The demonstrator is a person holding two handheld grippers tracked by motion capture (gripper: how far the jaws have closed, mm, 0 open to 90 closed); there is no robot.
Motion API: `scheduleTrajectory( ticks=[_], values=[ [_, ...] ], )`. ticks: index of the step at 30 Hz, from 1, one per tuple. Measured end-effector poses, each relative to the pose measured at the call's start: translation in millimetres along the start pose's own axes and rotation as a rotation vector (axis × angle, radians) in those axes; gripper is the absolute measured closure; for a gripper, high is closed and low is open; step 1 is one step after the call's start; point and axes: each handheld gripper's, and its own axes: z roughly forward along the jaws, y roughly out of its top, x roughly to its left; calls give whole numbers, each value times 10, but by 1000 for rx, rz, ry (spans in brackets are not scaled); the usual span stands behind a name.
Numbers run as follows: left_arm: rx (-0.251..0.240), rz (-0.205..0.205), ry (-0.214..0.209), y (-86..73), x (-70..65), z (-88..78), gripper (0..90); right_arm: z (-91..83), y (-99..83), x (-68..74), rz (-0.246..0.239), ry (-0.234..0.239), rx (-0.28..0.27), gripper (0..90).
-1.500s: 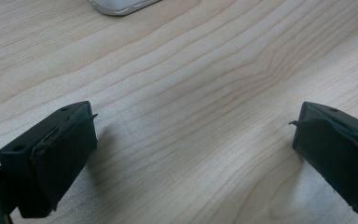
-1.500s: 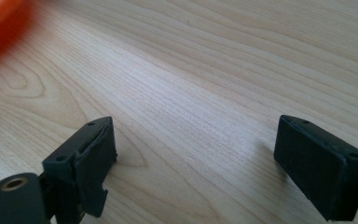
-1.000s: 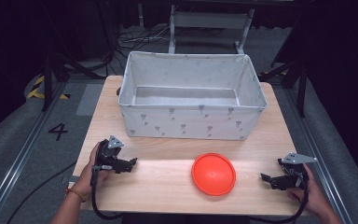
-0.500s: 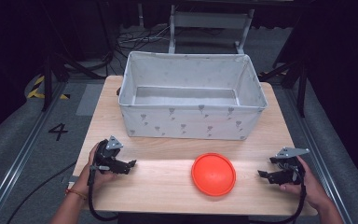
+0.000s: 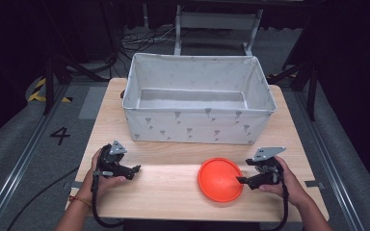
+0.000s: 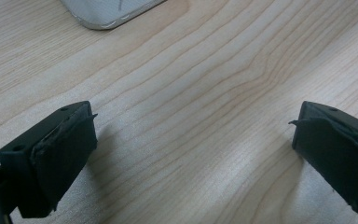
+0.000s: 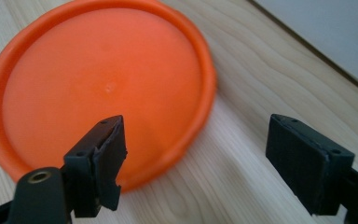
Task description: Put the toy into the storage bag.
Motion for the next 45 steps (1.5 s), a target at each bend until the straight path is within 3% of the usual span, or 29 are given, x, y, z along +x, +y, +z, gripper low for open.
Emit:
scheduleTrajectory(
  ticks=[8,14,17,20,25,28,35,41,45],
  values=[
    [0,0,-1,0,1,0,1,288,58,25,48,26,21,173],
    [0,-1,-2,0,0,0,1,350,47,106,8,49,4,147],
    [1,-2,-3,-1,-1,-1,1,381,55,194,-24,25,2,144],
    [1,-2,-3,-1,-2,-1,1,391,67,209,-23,21,5,148],
    [1,-2,-2,-1,-2,0,1,370,82,189,4,-1,-1,298],
    [1,-2,-2,-1,-2,-1,1,346,75,130,41,-2,-25,449],
    [1,-2,-2,-1,-2,-1,1,319,30,15,127,71,-64,639],
    [1,-2,-2,-1,-2,-1,1,206,67,6,111,122,-105,744],
    [1,-2,-2,-1,-2,-1,1,71,128,64,59,148,-131,791]
  ],
)
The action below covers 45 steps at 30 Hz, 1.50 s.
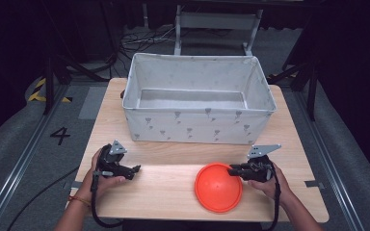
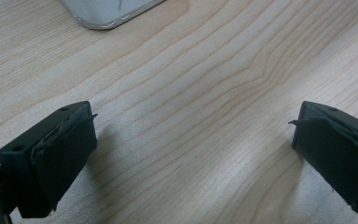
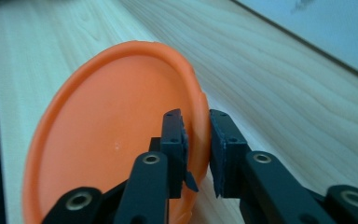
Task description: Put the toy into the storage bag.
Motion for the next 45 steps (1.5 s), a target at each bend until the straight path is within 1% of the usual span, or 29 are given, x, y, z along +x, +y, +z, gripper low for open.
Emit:
scheduleTrajectory(
  ticks=[4,6,10,11,12,13,15,18,19,23,24,26,28,32,39,45],
  values=[
    [-1,0,1,0,-1,0,1,-143,88,112,-57,9,-32,818],
    [-1,-1,1,0,-1,0,1,-204,128,174,-96,3,-38,819],
    [-1,-1,1,0,-1,0,1,-291,196,283,-163,-33,-32,820],
    [-1,-1,1,0,-1,0,1,-315,209,298,-176,-48,-29,819],
    [-1,-1,1,0,-1,0,2,-315,209,298,-176,-48,-29,819],
    [-1,-3,3,-1,-4,0,2,-376,230,315,-194,-69,-33,820],
    [-2,-6,3,-2,-7,0,2,-396,235,316,-198,-73,-35,820],
    [-1,-4,2,-2,-6,-1,3,-471,257,320,-212,-98,-35,820],
    [-1,-3,3,-2,-6,-2,3,-504,275,325,-226,-108,-33,820],
    [-3,-5,4,-3,-8,-1,5,-629,367,344,-250,-128,-40,821],
    [-2,-5,4,-3,-9,-1,5,-666,398,354,-268,-141,-32,821],
    [-1,-6,4,-4,-9,-2,5,-717,438,369,-280,-152,-31,821],
    [-2,-5,4,-3,-8,-1,5,-789,493,385,-297,-171,-17,820],
    [-3,-5,4,-3,-9,-1,5,-906,575,426,-325,-190,-12,820],
    [-2,-6,4,-4,-9,-2,5,-1153,766,484,-366,-196,-33,820],
    [-2,-6,4,-4,-10,-2,5,-1411,995,530,-395,-202,-71,820]
  ],
)
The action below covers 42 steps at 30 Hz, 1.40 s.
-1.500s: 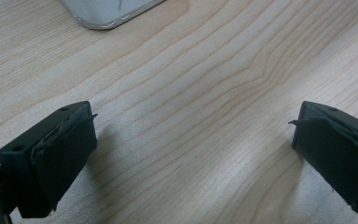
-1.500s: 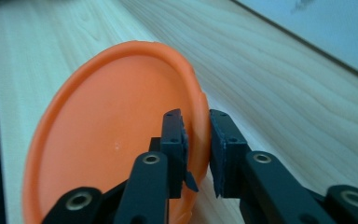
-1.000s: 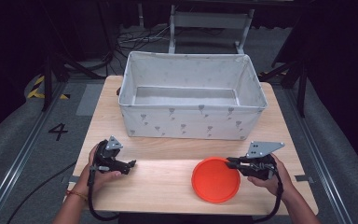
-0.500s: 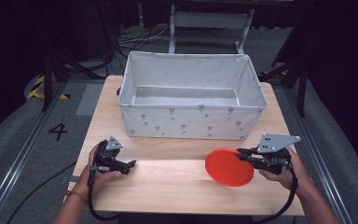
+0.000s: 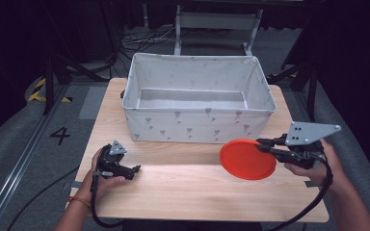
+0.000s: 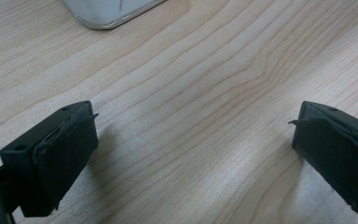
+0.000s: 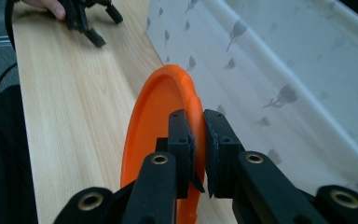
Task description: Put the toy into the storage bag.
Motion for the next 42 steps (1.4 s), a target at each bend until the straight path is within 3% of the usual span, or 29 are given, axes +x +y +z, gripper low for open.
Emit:
scheduleTrajectory(
  ticks=[12,25,33,42],
  values=[
    [0,-1,0,-1,-1,0,5,-311,442,-149,-62,-41,-40,821],
    [0,-1,0,-1,-1,0,5,-507,874,-477,-66,-119,-57,820],
    [0,-1,0,-1,-1,0,5,-487,1040,-751,-40,-166,-59,821],
    [0,-1,0,-1,-1,0,5,-301,1161,-1065,-14,-224,-24,820]
  ],
)
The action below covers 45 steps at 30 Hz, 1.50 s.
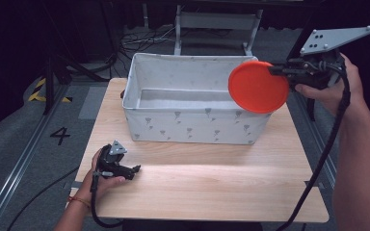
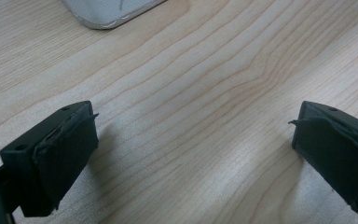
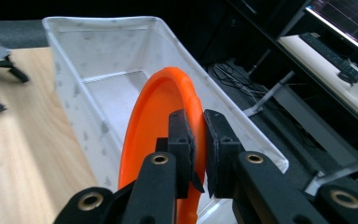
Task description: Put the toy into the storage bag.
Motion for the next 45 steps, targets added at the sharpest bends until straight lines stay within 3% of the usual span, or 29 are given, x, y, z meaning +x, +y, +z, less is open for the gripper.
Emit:
scheduleTrajectory(
  ticks=[9,23,28,33,45],
  values=[
    [0,0,0,0,0,0,5,353,-30,-191,-24,-2,21,820],
    [0,0,0,0,-1,0,5,843,-265,-355,16,27,86,820],
    [0,-1,0,0,-1,0,5,953,-347,-349,14,51,97,820],
    [0,-1,0,0,-1,0,5,1048,-431,-300,-24,99,132,820],
    [-1,-1,0,0,-1,0,5,1232,-562,-195,-110,210,283,817]
  ],
)
